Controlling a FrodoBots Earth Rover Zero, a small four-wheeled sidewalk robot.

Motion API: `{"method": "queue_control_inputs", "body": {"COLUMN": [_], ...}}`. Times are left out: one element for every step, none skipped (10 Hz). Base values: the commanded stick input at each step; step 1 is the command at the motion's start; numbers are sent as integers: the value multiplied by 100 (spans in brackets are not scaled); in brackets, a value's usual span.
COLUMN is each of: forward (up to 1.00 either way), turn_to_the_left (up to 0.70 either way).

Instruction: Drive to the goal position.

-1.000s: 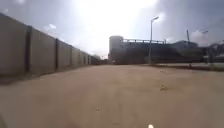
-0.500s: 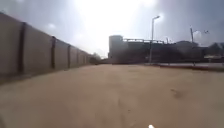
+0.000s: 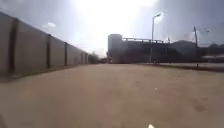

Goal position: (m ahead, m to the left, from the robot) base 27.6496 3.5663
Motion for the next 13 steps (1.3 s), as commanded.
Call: {"method": "queue_control_inputs", "body": {"forward": [100,100,100,100,100,100,100,100,100,100,100,100,100], "turn_to_the_left": [0,0,0,0,0,0,0,0,0,0,0,0,0]}}
